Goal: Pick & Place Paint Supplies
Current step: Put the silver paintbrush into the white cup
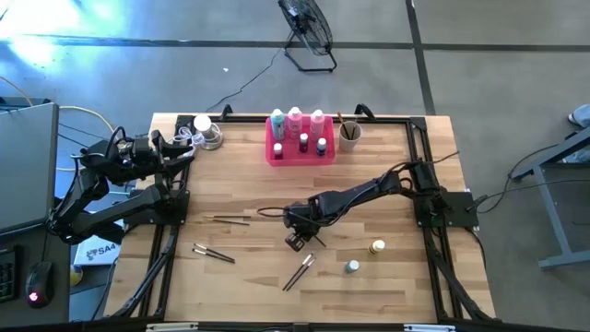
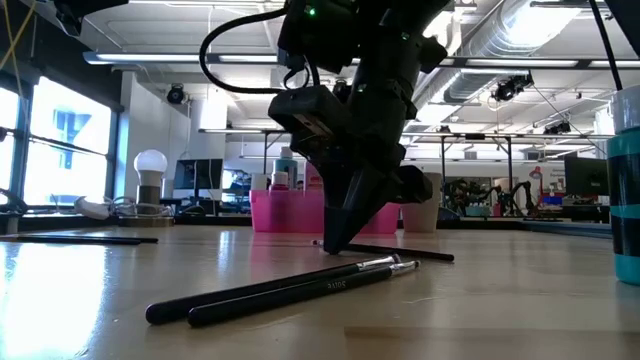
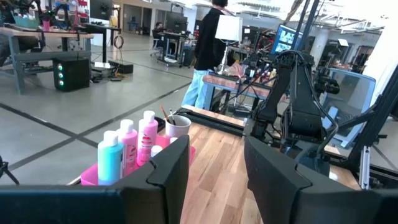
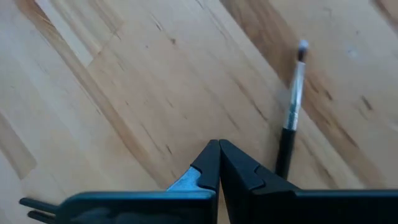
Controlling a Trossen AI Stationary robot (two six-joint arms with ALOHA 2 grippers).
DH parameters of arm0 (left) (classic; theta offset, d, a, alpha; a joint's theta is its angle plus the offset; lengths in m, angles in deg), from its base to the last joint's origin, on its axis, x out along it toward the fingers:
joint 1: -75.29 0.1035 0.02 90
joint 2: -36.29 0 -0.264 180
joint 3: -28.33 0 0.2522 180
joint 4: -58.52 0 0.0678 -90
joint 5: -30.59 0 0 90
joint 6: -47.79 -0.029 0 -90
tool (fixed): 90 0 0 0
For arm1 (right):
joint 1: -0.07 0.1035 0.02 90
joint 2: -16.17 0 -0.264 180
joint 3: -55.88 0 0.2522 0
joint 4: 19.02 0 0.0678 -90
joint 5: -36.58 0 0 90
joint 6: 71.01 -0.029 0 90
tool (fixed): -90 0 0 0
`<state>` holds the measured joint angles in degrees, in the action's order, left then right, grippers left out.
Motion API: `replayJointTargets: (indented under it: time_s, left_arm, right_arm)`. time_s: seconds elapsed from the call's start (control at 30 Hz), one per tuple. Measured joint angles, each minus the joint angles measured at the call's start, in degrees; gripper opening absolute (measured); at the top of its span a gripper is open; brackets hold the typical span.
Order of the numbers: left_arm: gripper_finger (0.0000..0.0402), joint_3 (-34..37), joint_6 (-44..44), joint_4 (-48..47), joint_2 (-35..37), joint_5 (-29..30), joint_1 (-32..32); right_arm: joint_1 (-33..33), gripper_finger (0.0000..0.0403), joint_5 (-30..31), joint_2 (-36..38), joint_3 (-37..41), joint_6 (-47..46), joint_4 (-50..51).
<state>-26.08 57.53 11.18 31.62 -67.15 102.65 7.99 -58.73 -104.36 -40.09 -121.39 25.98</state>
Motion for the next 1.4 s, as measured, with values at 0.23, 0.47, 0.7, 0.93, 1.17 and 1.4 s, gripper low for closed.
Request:
replayJointTargets:
  time_s: [0.23, 0.47, 0.7, 0.93, 1.17, 1.4]
  left_arm:
    - [0.0152, 0.0, 0.0, 0.0, 0.0, 1.4, 0.0]
    - [0.0152, 0.0, 0.0, 0.0, 0.0, 3.5, 0.0]
    - [0.0152, 0.0, 0.0, 0.0, 0.0, 3.9, 0.0]
    - [0.0152, 0.0, 0.0, 0.0, 0.0, 3.9, 0.0]
    - [0.0152, 0.0, 0.0, 0.0, 0.0, 3.9, 0.0]
    - [0.0152, 0.0, 0.0, 0.0, 0.0, 3.9, 0.0]
  right_arm:
    - [-1.4, 0.0002, 0.3, 0.0, 0.0, 3.2, 0.2]
    - [-2.5, 0.0002, -1.0, 0.0, 0.0, 4.1, 0.2]
    - [-2.5, 0.0002, -2.3, 0.0, 0.0, 5.6, 0.7]
    - [-3.4, 0.0002, -1.4, 0.0, 0.0, 7.0, 2.1]
    - [-4.8, 0.0002, 0.4, 0.1, 0.0, 10.1, 3.3]
    - [-6.0, 0.0002, 3.9, 0.2, 0.0, 13.9, 4.9]
